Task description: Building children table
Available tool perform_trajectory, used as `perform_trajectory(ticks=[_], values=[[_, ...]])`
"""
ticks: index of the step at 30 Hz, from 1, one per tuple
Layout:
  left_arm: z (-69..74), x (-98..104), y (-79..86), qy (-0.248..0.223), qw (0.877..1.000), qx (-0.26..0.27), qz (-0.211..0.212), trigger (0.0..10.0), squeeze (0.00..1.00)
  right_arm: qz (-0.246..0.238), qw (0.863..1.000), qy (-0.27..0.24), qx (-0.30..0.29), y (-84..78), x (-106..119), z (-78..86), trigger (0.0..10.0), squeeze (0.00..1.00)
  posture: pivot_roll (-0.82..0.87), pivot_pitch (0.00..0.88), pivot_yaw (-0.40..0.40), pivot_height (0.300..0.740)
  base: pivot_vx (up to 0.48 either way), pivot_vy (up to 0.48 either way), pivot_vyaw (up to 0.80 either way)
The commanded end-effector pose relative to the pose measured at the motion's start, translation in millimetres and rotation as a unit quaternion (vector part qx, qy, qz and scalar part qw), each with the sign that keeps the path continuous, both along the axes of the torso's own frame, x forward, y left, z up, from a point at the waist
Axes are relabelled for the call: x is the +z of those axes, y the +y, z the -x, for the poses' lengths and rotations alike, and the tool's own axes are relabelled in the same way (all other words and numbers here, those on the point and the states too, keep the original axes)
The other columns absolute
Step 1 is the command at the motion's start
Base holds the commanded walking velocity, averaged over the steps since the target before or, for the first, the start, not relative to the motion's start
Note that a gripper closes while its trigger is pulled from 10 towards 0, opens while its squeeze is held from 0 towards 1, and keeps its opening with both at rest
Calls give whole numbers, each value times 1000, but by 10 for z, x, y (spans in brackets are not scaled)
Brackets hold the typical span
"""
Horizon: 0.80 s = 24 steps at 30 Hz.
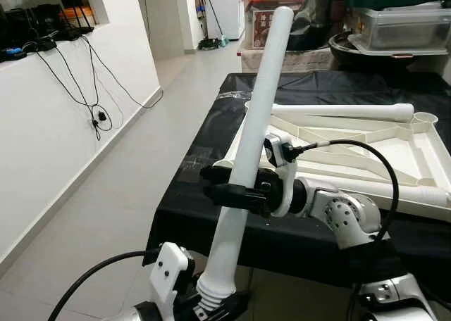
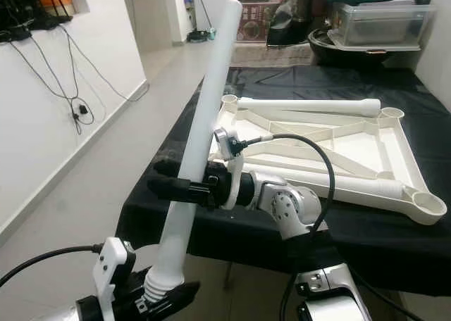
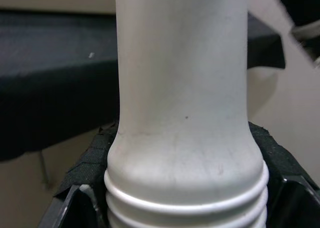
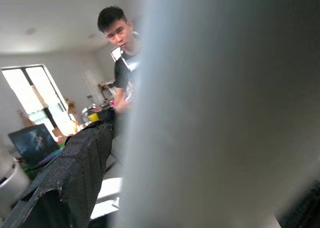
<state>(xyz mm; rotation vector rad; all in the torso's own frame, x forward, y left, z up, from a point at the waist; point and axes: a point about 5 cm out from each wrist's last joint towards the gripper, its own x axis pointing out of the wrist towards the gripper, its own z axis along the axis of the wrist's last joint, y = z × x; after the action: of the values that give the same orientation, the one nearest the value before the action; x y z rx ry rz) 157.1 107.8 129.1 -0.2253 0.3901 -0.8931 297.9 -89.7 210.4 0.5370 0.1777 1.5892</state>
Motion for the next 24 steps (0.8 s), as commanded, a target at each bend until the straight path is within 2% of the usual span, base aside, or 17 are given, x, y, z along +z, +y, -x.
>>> perform_trajectory(ticks=[1, 10, 17, 24], values=[[-6, -28, 20, 0, 1000, -5, -13, 10000, 0, -6, 1000, -1, 26, 82, 41, 50, 10000, 0, 5, 25, 53, 740, 0, 0, 0], [-113, 1, 49, -22, 1000, 1, -20, 10000, 0, -15, 999, 5, 32, 139, 67, 89, 10000, 0, 0, 26, 51, 740, 0, 0, 0], [-218, 35, 3, -42, 999, -9, -16, 10000, 0, -13, 999, 7, 32, 214, 35, 124, 10000, 0, -1, 23, 52, 740, 0, 0, 0], [-202, 19, -27, -36, 999, -15, -11, 10000, 0, -9, 1000, 8, 29, 235, 19, 131, 10000, 0, -3, 23, 52, 740, 0, 0, 0]])
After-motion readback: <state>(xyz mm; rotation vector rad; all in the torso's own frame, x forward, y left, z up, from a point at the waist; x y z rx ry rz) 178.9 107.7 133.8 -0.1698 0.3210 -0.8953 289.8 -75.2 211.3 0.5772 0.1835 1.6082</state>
